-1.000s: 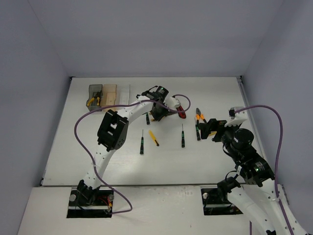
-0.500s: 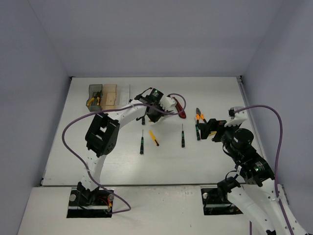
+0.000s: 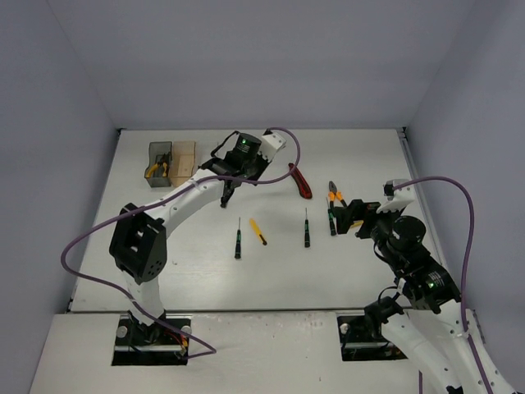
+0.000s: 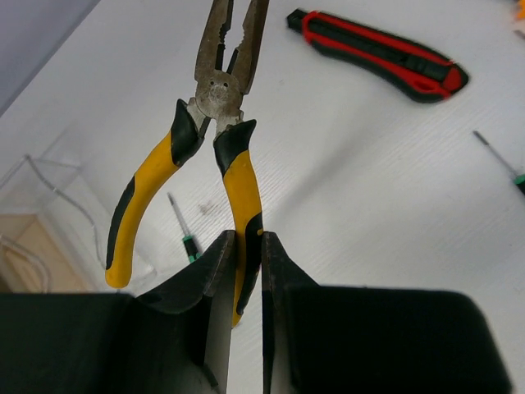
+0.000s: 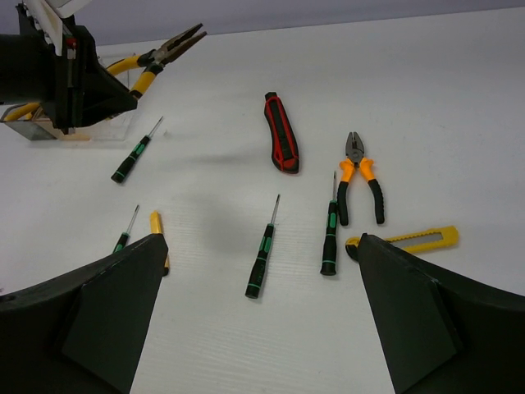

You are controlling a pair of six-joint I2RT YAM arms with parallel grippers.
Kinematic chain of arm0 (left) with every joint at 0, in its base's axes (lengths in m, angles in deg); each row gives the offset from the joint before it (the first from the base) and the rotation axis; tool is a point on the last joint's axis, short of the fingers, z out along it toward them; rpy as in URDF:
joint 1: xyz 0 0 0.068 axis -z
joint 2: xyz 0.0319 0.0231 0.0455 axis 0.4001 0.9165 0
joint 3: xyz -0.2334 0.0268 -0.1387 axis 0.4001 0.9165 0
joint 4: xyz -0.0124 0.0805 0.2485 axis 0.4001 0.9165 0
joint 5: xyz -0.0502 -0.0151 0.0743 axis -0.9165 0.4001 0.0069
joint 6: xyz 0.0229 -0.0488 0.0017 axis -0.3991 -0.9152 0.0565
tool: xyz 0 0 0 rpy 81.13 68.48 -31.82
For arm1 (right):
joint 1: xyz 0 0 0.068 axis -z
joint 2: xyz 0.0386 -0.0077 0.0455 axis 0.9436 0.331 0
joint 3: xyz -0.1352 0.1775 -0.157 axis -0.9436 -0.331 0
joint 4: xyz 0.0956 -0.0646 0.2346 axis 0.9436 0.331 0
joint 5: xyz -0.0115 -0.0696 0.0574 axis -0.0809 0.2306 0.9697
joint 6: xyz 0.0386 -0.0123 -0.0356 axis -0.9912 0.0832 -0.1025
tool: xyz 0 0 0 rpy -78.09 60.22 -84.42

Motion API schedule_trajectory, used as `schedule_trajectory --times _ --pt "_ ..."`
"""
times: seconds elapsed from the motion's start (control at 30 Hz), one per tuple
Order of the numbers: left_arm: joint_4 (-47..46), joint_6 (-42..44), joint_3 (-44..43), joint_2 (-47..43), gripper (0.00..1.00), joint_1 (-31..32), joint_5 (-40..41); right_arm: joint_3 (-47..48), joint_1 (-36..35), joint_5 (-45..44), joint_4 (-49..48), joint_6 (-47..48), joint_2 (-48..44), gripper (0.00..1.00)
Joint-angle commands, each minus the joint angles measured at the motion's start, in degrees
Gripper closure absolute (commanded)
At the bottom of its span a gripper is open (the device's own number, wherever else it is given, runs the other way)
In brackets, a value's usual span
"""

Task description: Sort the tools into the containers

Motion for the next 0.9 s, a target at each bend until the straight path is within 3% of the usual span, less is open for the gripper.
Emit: schedule_trajectory --times 0.0,0.2,0.43,0.63,0.87 --pt "-3.63 -4.87 1.79 -5.9 1.0 -2.11 11.07 0.32 -0.37 0.63 -3.13 0.09 -0.08 0.0" --pt "-1.84 -12.85 6.09 -11.04 1.0 -10.43 11.08 0.23 -0.46 1.18 -3.13 0.09 -0.57 0.0" --pt "3.73 -16.29 6.65 -13.34 1.0 -20.86 9.69 0.23 -0.49 1.53 -3.13 0.08 -1.13 0.0" --pt "7.98 -20.8 4.85 -12.19 1.0 -29.3 3.86 0.15 -0.49 1.44 -3.13 0.0 -1.58 0.0" --pt "11.93 -23.24 0.58 -7.19 1.0 -34.64 -1.1 0.14 -0.47 1.44 -3.13 0.0 -2.12 0.0"
